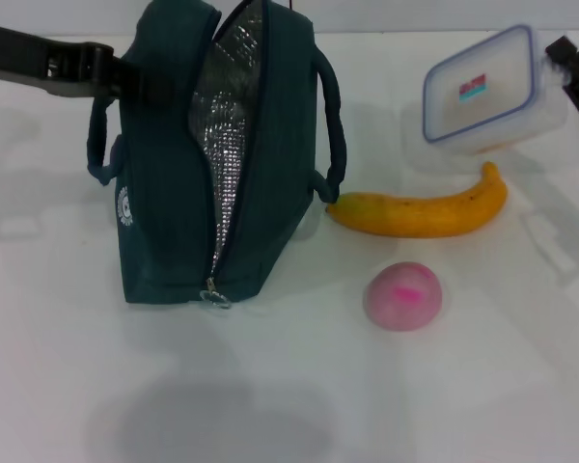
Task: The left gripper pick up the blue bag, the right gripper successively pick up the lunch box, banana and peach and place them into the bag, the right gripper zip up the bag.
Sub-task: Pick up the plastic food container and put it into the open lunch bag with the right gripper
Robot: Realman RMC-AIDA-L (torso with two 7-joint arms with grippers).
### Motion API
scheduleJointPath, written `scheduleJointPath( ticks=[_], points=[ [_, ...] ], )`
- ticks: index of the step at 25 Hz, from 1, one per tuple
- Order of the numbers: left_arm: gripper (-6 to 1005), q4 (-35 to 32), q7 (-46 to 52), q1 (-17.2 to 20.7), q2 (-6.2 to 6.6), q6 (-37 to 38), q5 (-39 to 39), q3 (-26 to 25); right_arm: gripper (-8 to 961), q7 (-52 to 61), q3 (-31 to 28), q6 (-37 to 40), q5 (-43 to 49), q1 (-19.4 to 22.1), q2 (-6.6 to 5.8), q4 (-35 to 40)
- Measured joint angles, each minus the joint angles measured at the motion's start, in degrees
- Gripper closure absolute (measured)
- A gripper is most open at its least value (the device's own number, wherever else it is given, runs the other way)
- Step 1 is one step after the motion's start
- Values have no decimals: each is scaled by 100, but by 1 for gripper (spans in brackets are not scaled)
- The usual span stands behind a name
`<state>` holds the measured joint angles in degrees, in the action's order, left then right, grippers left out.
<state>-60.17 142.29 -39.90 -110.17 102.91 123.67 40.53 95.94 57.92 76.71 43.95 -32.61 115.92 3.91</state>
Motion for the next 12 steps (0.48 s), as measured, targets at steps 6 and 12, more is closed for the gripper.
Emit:
scheduleJointPath(
  ticks=[6,12],
  points=[
    [959,34,-15,2,0,0,0,-1,858,182,0,469,-175,63,-13,0],
    [959,41,11,-5,-6,2,-4,-26,858,511,0,1076,-388,109,-25,61]
  ],
)
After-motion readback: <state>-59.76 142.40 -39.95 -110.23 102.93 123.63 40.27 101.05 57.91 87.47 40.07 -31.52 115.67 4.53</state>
